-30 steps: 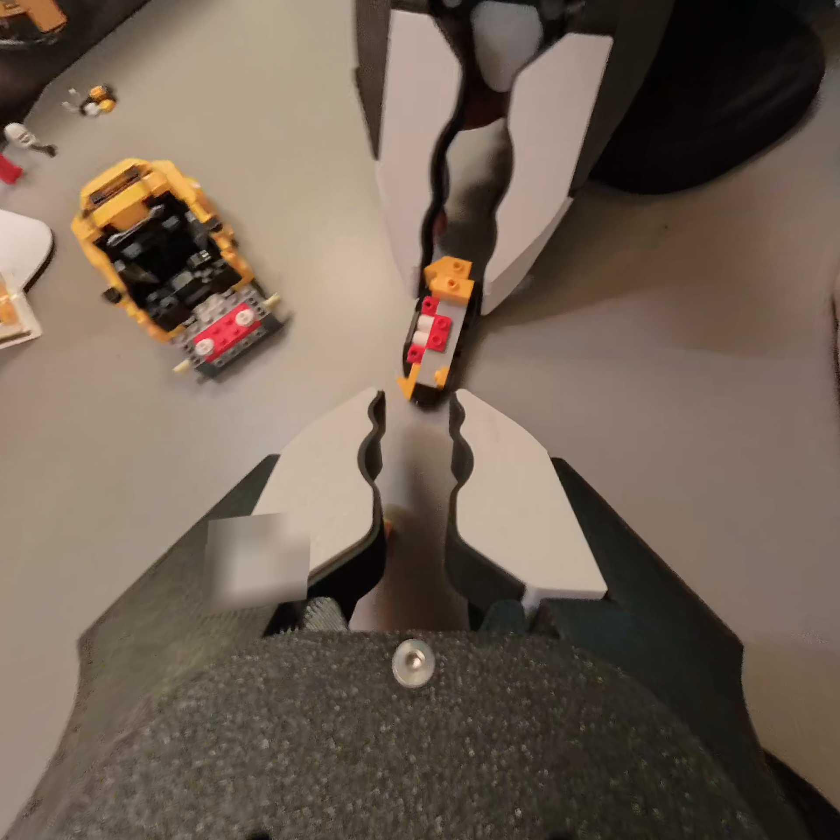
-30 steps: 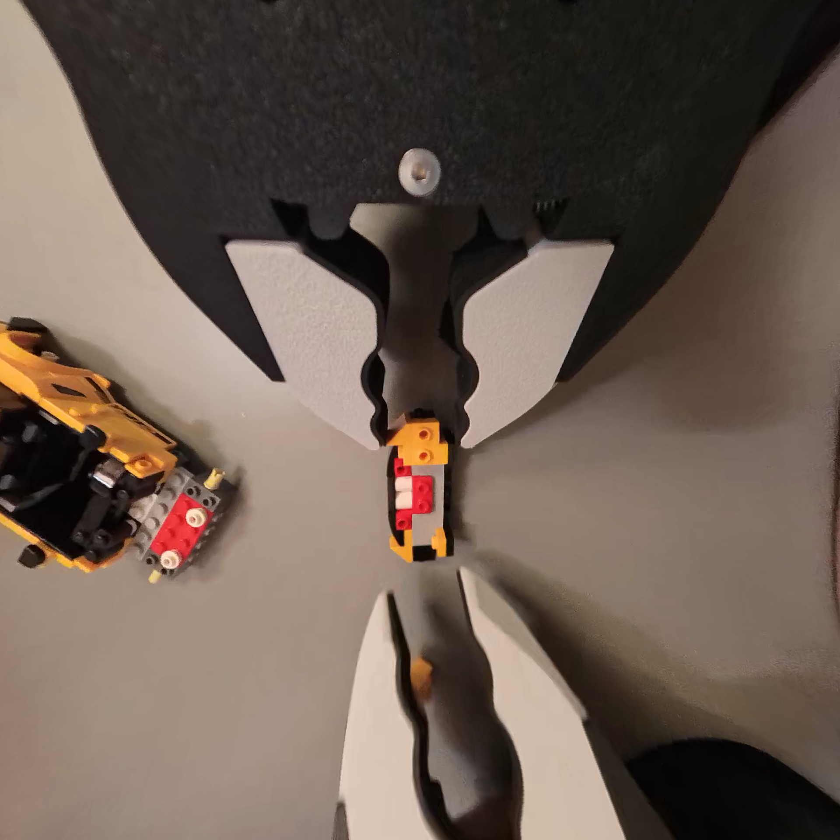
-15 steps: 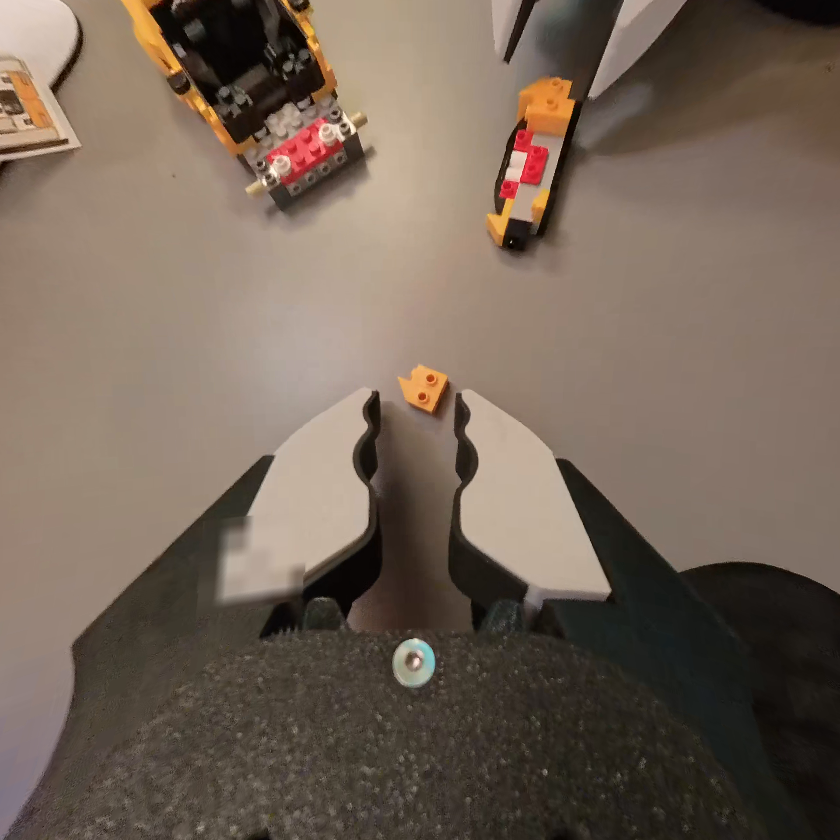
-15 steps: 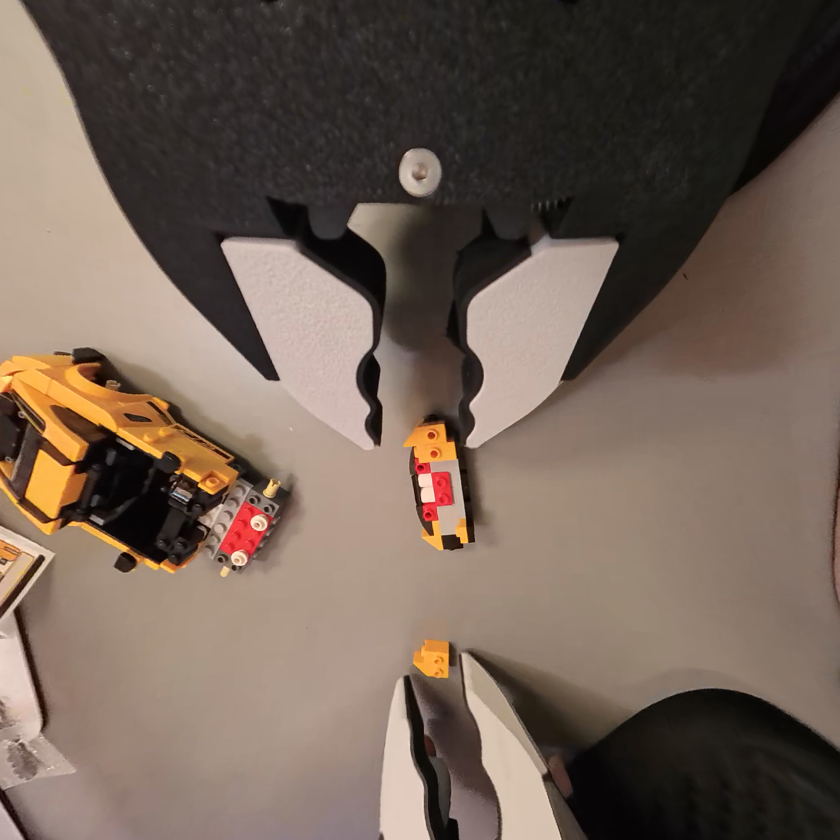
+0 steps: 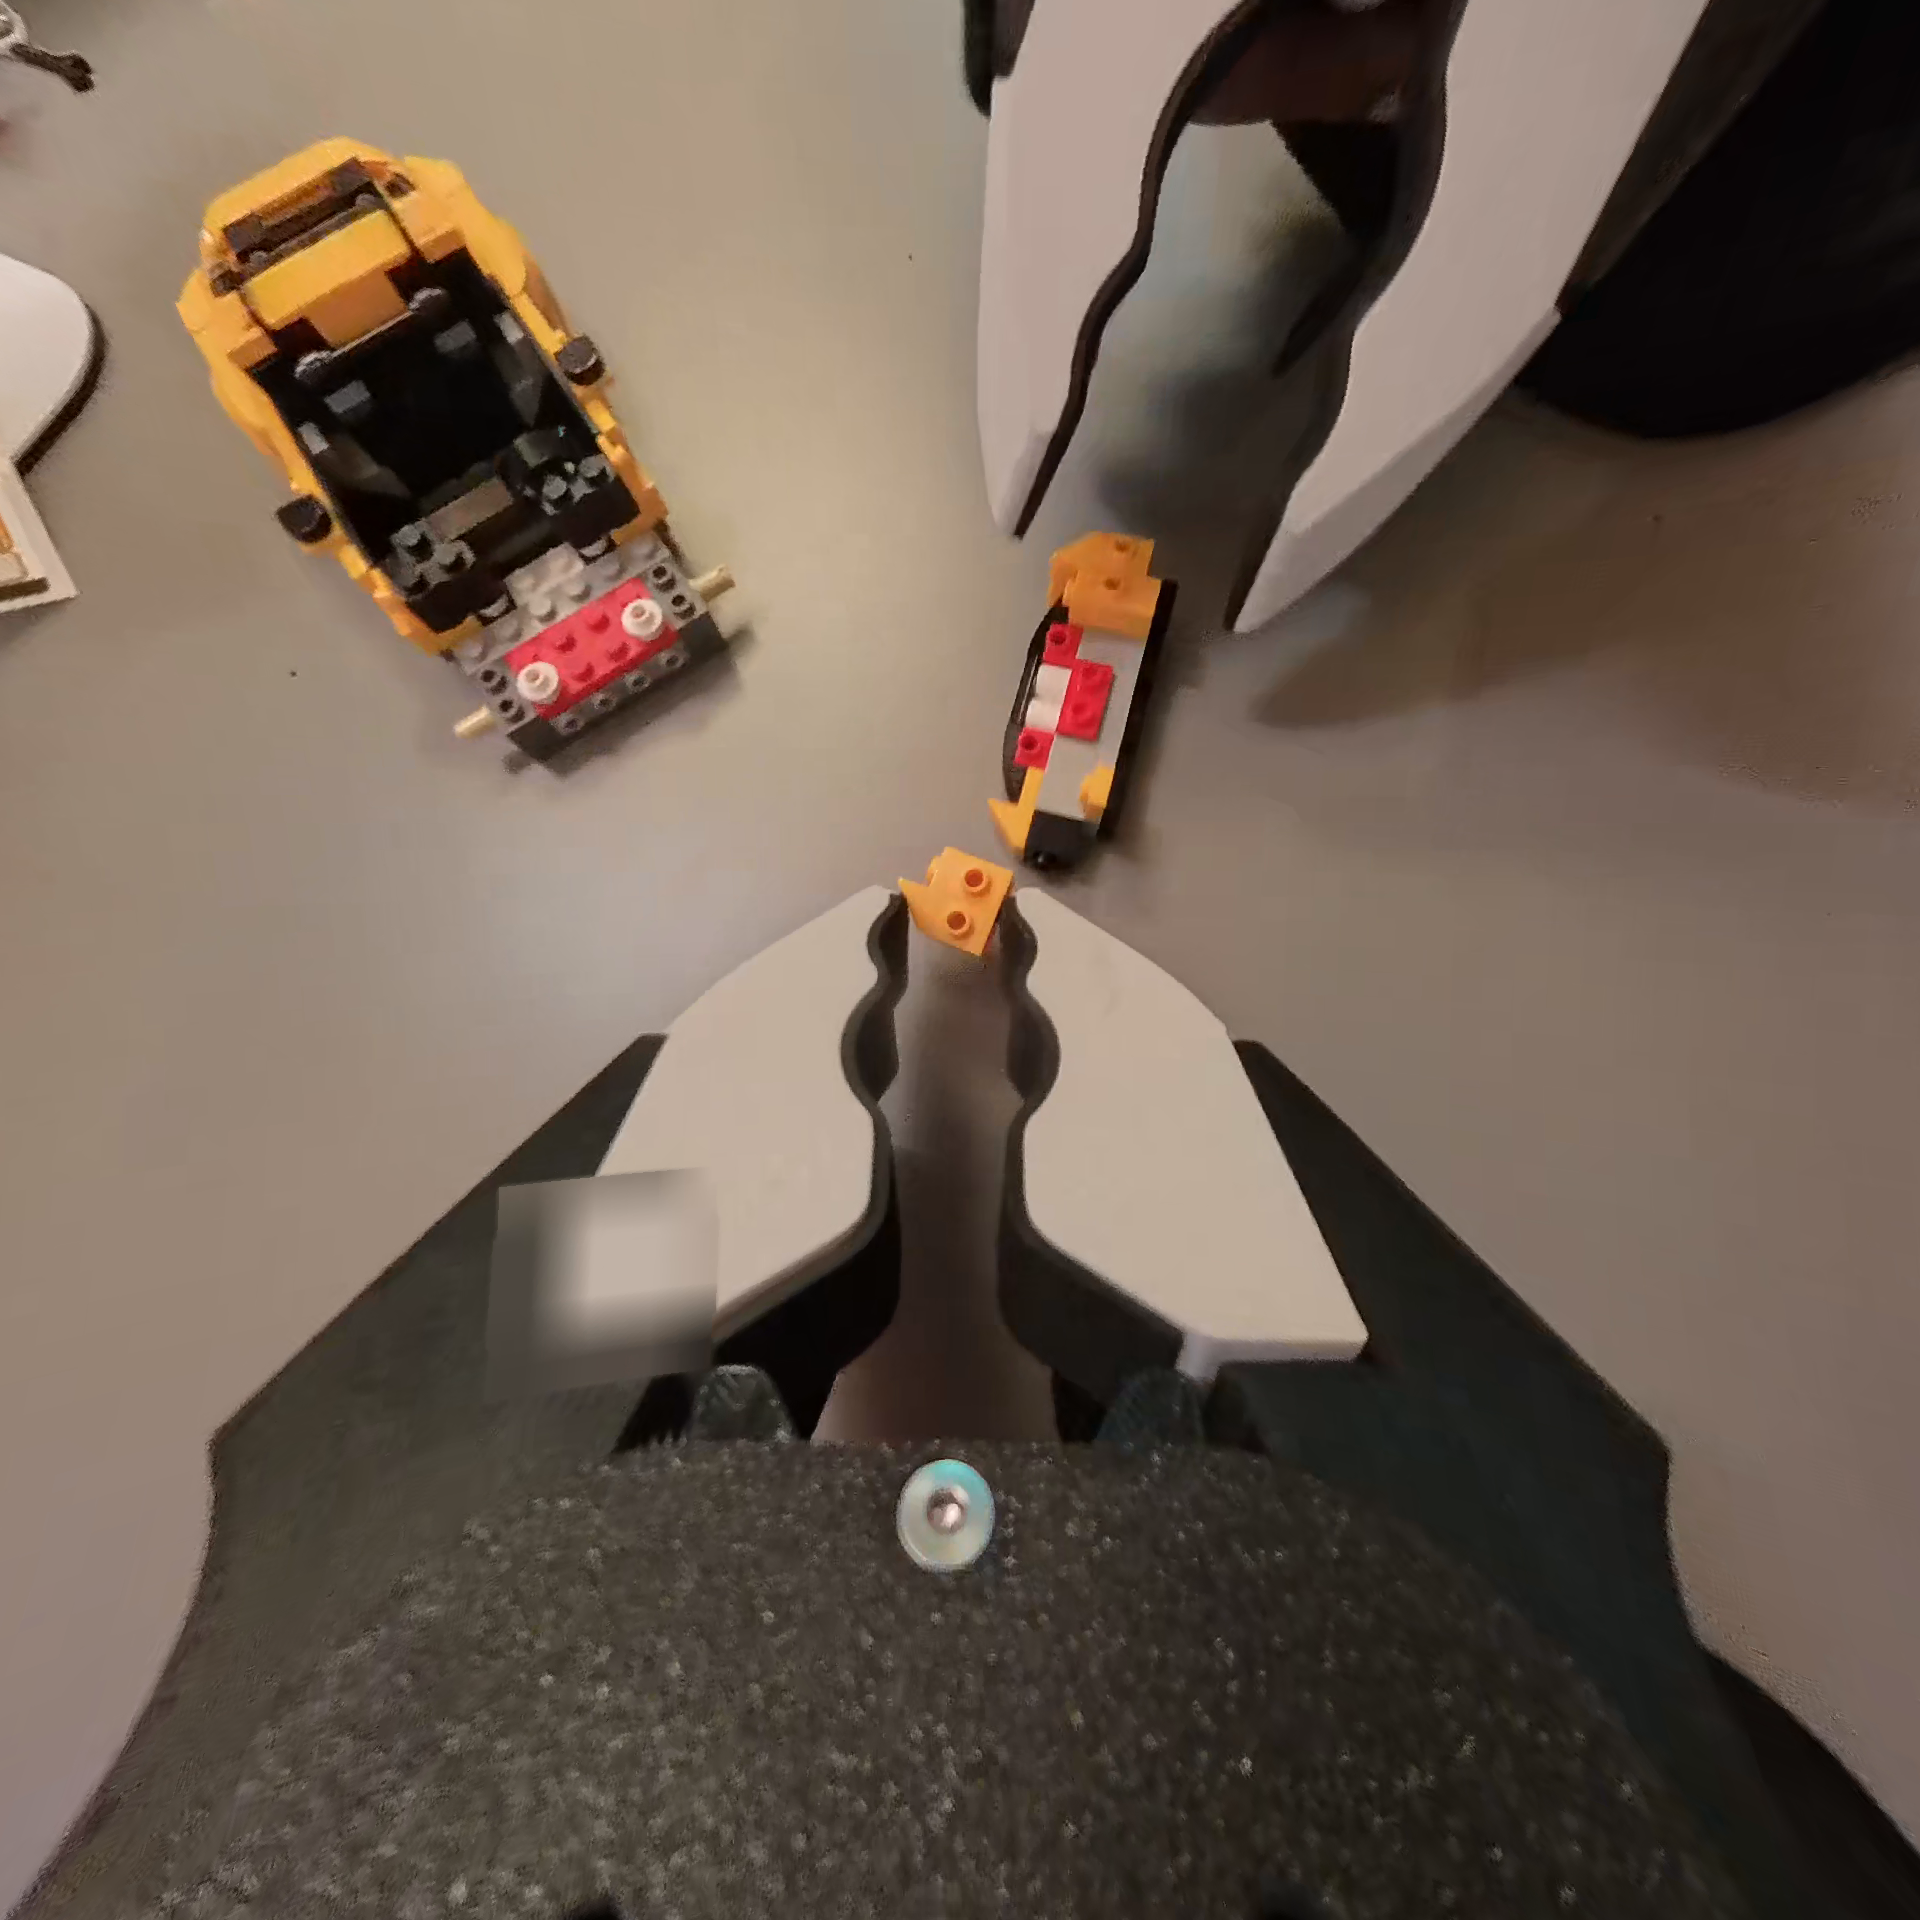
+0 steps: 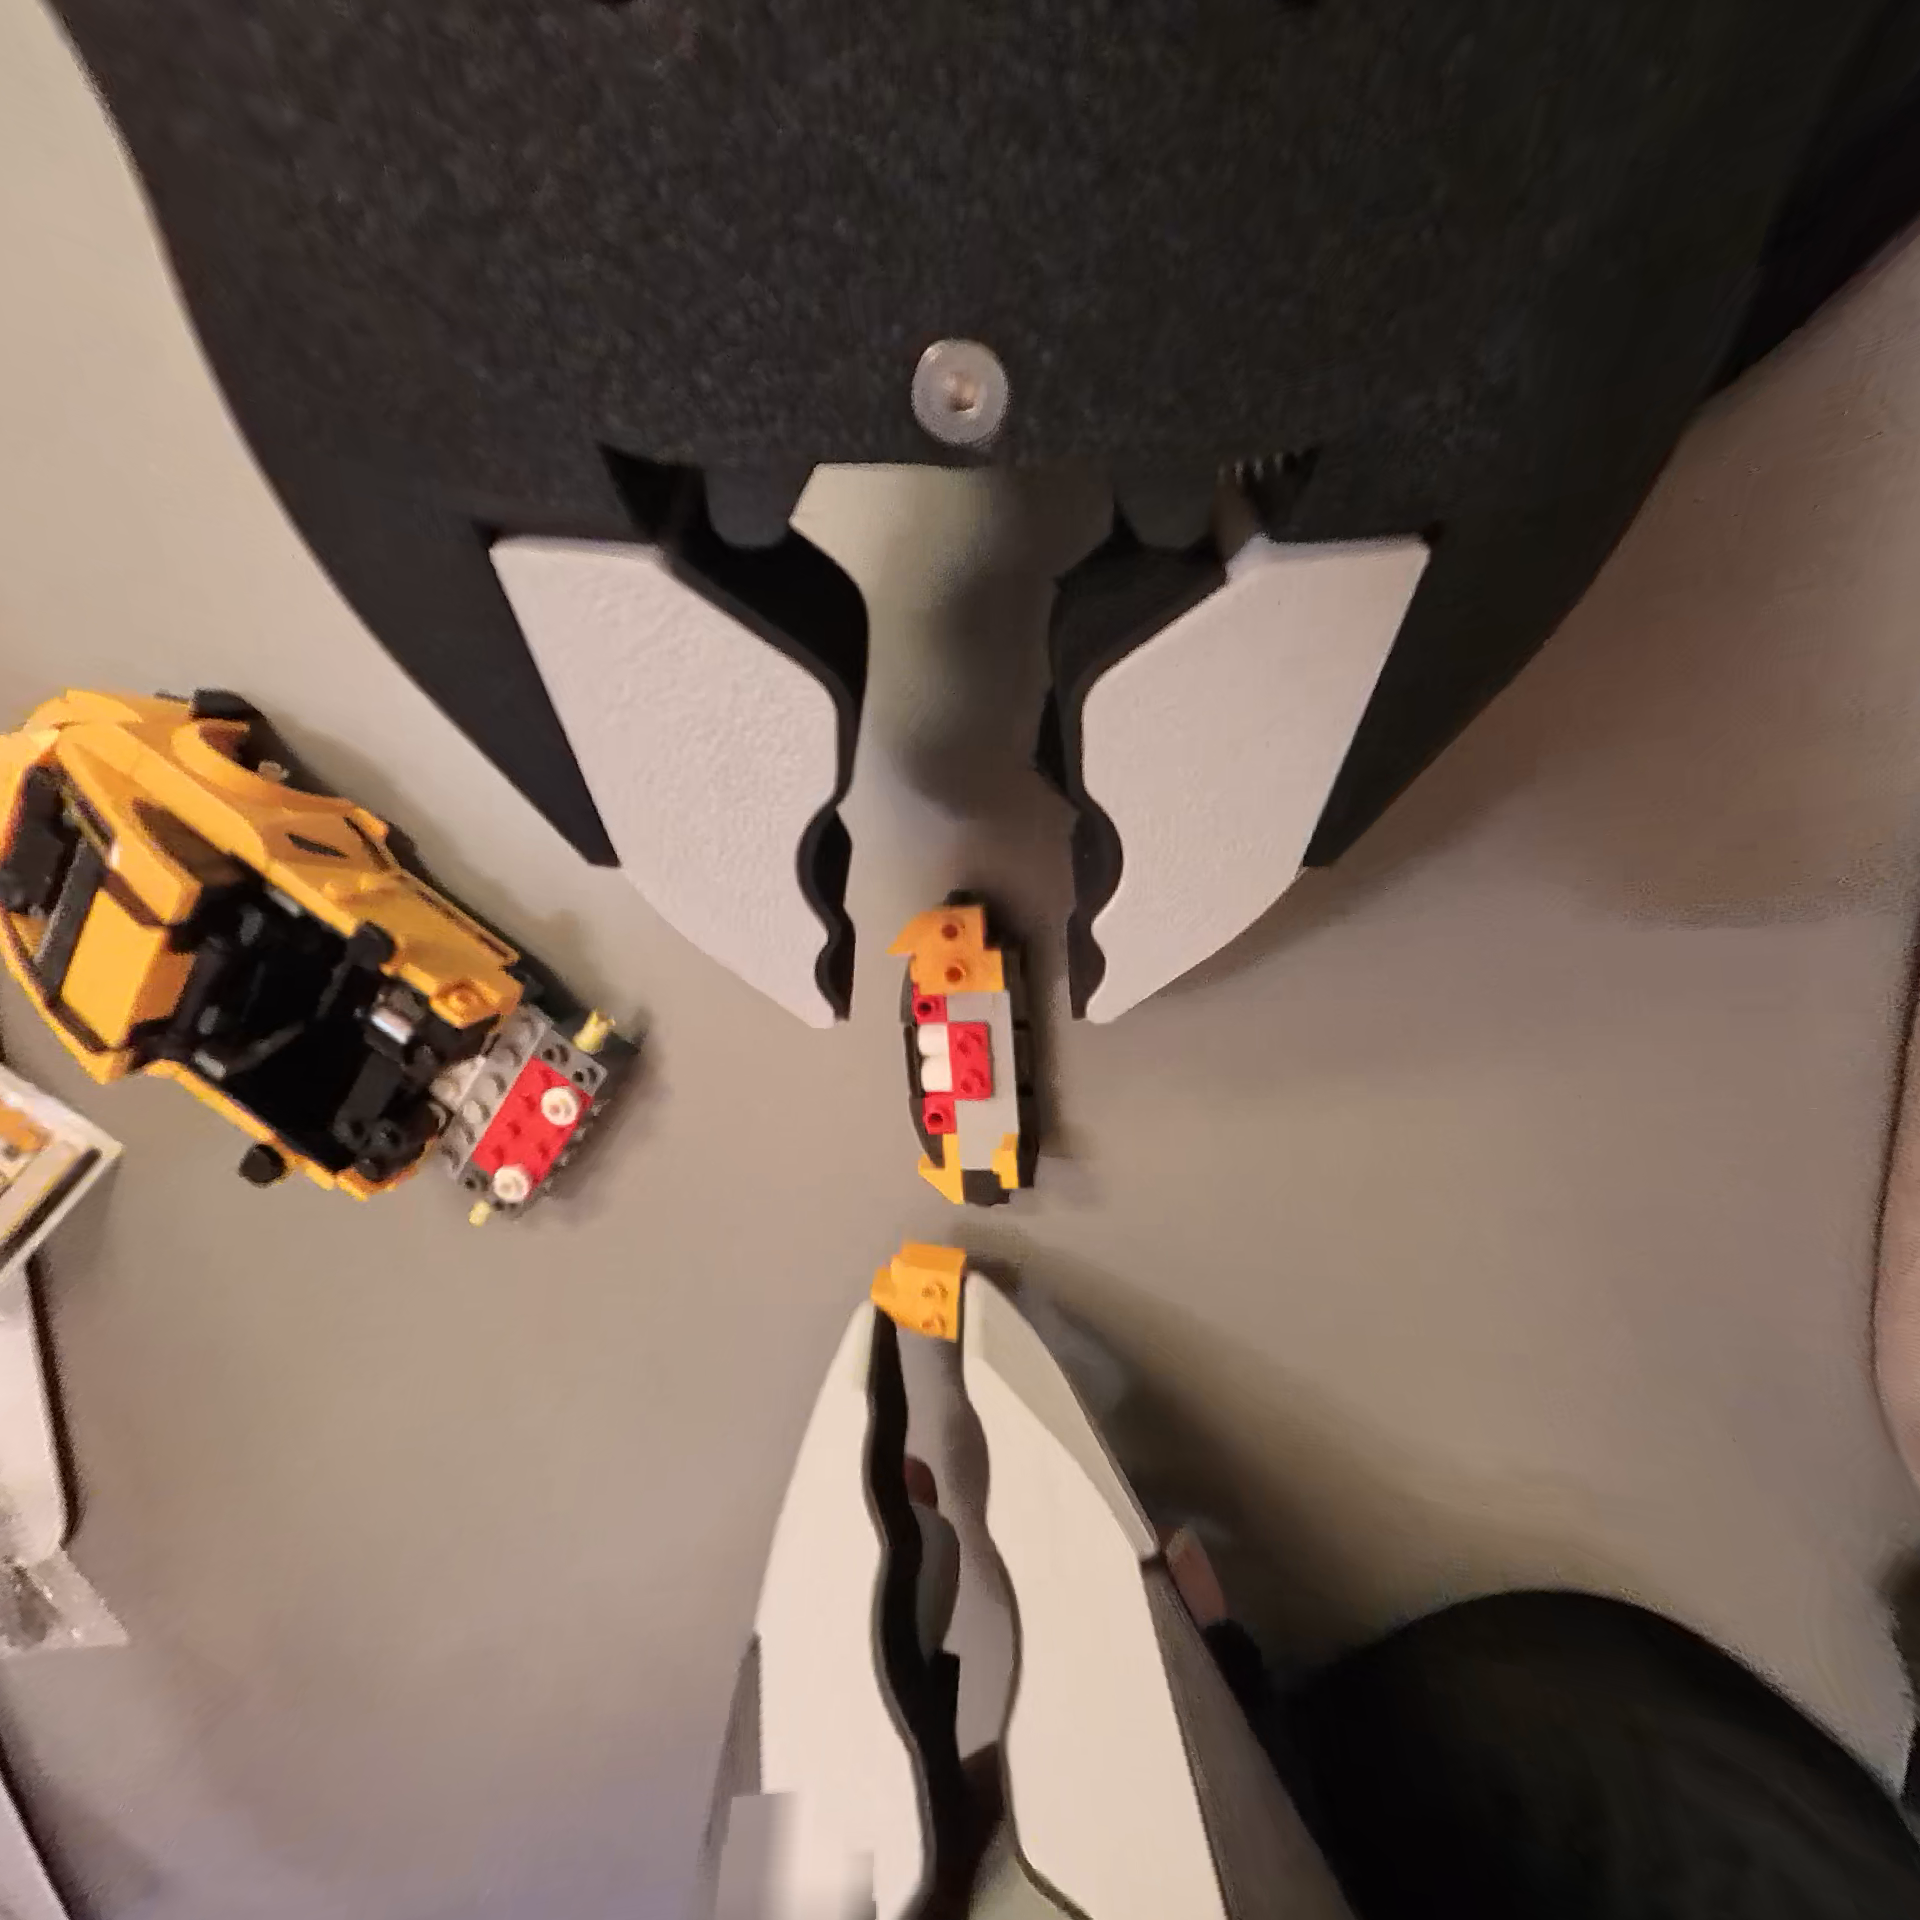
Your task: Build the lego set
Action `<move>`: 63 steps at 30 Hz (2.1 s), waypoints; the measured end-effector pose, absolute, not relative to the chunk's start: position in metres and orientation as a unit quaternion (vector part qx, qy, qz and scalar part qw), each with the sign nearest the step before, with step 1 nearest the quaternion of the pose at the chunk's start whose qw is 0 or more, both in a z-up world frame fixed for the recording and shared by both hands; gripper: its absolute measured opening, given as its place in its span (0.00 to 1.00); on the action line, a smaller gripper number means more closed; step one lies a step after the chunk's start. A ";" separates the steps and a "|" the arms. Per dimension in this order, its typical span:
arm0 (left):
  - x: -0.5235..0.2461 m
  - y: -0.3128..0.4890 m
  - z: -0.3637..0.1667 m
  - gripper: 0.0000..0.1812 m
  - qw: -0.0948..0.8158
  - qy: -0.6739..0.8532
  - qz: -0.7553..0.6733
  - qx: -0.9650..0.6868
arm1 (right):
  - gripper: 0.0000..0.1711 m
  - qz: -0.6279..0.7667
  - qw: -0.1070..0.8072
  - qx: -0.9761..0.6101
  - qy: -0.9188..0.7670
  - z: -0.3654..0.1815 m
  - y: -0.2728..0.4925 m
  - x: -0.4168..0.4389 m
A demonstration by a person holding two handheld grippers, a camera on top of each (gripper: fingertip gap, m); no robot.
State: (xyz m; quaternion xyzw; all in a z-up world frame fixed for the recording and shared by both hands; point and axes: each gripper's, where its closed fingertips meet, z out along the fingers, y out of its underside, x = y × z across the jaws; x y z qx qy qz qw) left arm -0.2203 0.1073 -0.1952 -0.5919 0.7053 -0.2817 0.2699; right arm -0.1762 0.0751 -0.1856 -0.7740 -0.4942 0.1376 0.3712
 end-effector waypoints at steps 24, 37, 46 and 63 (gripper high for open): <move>-0.204 0.084 -0.190 0.16 0.226 0.683 -0.360 -0.594 | 0.25 0.137 0.323 -0.754 -0.555 -0.195 0.083 -0.195; -0.203 0.078 -0.202 0.19 0.243 0.713 -0.326 -0.571 | 0.25 0.144 0.293 -0.765 -0.556 -0.205 0.079 -0.180; -0.200 0.077 -0.202 0.16 0.259 0.710 -0.307 -0.579 | 0.18 0.153 0.279 -0.775 -0.545 -0.206 0.075 -0.182; -0.208 0.087 -0.195 0.13 0.253 0.684 -0.352 -0.586 | 0.17 0.155 0.283 -0.777 -0.541 -0.206 0.077 -0.180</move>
